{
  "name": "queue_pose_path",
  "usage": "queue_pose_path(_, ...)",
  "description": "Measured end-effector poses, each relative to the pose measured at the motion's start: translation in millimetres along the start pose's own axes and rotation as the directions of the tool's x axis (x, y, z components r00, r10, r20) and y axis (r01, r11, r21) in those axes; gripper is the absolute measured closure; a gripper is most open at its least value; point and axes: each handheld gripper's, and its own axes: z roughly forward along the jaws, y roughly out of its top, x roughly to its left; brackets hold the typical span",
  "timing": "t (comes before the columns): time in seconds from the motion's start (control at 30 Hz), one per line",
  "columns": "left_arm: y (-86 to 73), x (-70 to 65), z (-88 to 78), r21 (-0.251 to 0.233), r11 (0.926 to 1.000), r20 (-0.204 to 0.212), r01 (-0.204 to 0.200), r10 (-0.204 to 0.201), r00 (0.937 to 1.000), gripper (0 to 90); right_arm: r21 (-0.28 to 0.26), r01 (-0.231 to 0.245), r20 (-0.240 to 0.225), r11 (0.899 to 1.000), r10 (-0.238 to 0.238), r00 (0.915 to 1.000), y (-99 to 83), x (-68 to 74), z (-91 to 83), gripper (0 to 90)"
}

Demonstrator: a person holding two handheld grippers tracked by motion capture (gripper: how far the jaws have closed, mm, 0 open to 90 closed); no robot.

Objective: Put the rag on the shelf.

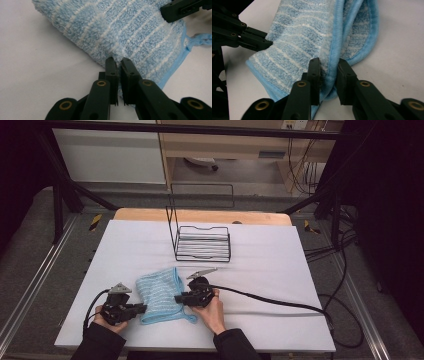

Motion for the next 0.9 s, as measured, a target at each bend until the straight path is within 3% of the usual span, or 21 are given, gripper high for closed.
queue_pose_path(0.17,0.0,-1.8,0.1,-0.004,1.0000,-0.009,-0.007,0.007,0.9999,85.2,-0.008,-0.002,-0.003,1.000,0.002,1.0000,-1.2,0.2,0.8,83.2)
queue_pose_path(0.37,1.2,-2.5,1.3,-0.024,0.9995,0.005,-0.020,0.020,0.9998,86.6,-0.008,0.011,0.009,1.000,-0.011,0.9999,2.4,2.8,-12.0,85.0)
queue_pose_path(0.57,7.4,-4.9,6.8,-0.056,0.9983,0.060,-0.017,0.020,0.9980,87.1,-0.004,0.022,0.048,1.000,-0.022,0.9986,-3.9,3.5,-28.8,85.0)
queue_pose_path(0.7,10.0,-7.6,7.4,-0.046,0.9986,0.044,-0.027,0.029,0.9986,87.1,-0.020,-0.002,0.046,1.000,0.003,0.9989,-8.8,-1.8,-28.0,84.3)
queue_pose_path(0.77,7.2,-5.5,3.7,-0.036,0.9992,0.025,-0.018,0.019,0.9995,87.1,-0.031,-0.015,0.014,0.999,0.016,0.9998,-9.7,-3.7,-21.6,82.8)
queue_pose_path(0.8,5.0,-3.9,1.0,-0.027,0.9996,0.017,-0.011,0.011,0.9998,87.2,-0.037,-0.018,-0.011,0.999,0.018,0.9998,-11.2,-6.5,-15.2,77.0)
queue_pose_path(0.83,2.4,-2.1,-1.2,-0.020,0.9998,0.016,-0.004,0.005,0.9999,87.2,-0.037,-0.018,-0.011,0.999,0.018,0.9998,-11.2,-6.5,-15.2,77.0)
queue_pose_path(0.87,-0.4,0.4,-3.7,-0.010,0.9999,0.018,0.010,-0.010,0.9998,87.3,-0.045,0.001,-0.011,0.999,-0.002,0.9999,-10.1,-8.2,-14.9,65.1)
queue_pose_path(0.9,-0.4,0.4,-3.7,-0.010,0.9999,0.018,0.010,-0.010,0.9998,87.3,-0.051,0.007,-0.006,0.999,-0.007,1.0000,-8.8,-8.3,-15.9,62.6)
